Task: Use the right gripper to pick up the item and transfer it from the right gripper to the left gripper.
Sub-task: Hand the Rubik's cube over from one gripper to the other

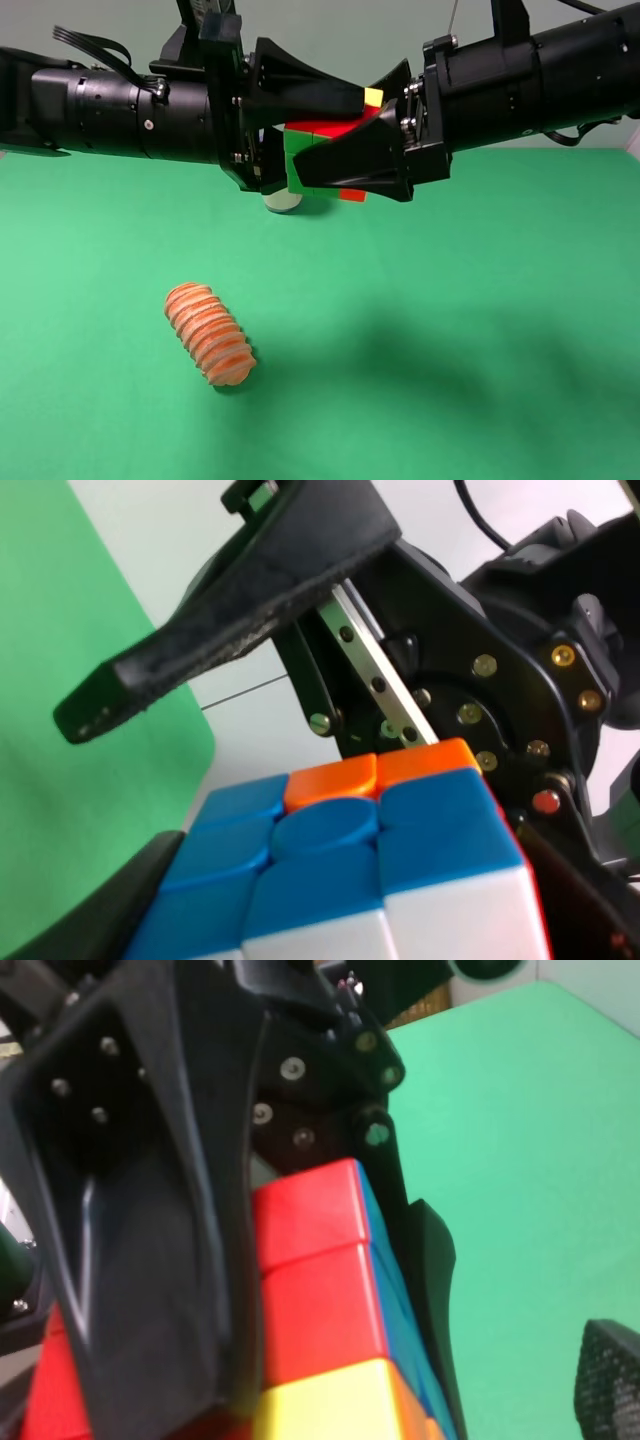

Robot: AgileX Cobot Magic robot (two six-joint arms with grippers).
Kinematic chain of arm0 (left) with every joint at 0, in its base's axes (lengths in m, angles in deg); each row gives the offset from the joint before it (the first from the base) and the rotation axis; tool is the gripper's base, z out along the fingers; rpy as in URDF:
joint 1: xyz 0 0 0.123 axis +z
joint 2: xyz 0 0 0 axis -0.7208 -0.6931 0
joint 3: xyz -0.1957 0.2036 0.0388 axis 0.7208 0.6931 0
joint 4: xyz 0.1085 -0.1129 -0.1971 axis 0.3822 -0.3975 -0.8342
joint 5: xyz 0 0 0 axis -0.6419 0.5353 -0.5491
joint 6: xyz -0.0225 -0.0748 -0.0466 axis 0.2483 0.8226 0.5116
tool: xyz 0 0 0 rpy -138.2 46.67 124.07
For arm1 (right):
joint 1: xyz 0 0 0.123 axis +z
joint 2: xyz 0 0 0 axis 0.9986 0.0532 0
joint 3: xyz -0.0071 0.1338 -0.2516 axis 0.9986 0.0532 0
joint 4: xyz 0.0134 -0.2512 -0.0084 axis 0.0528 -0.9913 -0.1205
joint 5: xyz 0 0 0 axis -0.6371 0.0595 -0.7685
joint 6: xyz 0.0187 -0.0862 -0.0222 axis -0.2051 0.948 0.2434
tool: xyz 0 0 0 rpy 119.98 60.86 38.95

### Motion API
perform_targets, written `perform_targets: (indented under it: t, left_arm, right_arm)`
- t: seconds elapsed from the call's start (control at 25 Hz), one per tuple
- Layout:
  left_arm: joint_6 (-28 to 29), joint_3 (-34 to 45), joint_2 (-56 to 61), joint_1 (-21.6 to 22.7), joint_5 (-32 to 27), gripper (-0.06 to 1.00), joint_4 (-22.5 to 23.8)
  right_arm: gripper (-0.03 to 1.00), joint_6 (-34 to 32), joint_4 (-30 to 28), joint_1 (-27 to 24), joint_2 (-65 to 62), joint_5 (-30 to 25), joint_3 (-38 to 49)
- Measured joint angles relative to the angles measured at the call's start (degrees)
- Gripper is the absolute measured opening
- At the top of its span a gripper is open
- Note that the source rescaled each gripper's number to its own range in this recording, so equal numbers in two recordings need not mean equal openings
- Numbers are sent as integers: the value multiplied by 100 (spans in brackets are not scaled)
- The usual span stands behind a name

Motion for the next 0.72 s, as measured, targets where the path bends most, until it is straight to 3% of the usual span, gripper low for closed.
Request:
perform_targets:
  t: [0.36, 0.44, 0.72]
  left_arm:
    - [-6, 0, 0, 0, 0, 10, 0]
    - [-6, 0, 0, 0, -46, 2, 0]
    - [-6, 0, 0, 0, -126, 1, 0]
  right_arm:
    - [100, -83, -186, 0, -30, 17, 0]
    - [100, -160, -372, 0, -137, 75, 0]
    - [100, -633, -1021, 0, -603, 297, 0]
